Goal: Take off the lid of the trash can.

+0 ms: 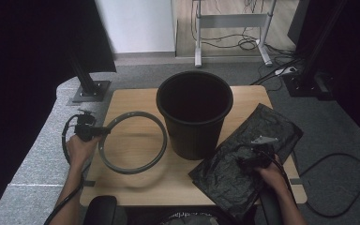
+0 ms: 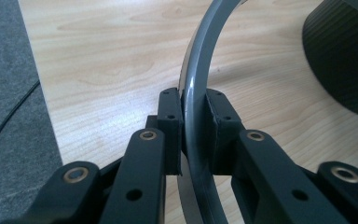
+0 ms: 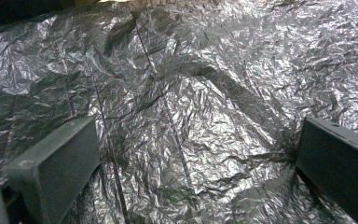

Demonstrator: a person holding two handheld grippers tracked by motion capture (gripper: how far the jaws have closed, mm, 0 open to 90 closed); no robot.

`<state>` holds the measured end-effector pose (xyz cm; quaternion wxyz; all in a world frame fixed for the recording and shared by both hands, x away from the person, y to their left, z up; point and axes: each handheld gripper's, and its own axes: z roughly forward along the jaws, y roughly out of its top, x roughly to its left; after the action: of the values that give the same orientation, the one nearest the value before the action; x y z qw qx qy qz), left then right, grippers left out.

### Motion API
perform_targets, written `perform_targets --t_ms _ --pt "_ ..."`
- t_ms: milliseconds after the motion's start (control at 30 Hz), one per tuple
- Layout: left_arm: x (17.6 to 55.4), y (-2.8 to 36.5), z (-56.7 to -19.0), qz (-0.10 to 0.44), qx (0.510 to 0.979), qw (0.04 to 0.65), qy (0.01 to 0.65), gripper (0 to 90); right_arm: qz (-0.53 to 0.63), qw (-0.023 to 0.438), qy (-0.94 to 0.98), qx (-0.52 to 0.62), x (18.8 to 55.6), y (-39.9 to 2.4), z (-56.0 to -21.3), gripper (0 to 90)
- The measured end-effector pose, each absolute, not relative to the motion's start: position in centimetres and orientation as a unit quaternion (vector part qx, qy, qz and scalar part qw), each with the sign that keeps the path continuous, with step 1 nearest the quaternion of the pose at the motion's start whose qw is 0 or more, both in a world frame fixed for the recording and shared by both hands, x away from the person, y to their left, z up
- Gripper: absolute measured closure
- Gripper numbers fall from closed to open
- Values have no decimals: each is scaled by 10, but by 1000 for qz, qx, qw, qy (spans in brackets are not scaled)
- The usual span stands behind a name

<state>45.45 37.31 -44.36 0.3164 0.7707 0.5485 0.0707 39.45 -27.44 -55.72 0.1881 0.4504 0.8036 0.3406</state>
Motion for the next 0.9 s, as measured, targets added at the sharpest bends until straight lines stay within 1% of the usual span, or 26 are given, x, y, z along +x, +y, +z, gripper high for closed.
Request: perform_targets --t_ms 400,767,900 --pt "456 371 -484 78 763 313 561 779 341 188 803 451 395 -274 -557 0" --pt "458 358 -512 100 766 299 560 776 341 188 803 451 394 -274 -557 0" --pt "456 354 -521 116 771 285 558 776 341 188 803 451 394 -274 -557 0"
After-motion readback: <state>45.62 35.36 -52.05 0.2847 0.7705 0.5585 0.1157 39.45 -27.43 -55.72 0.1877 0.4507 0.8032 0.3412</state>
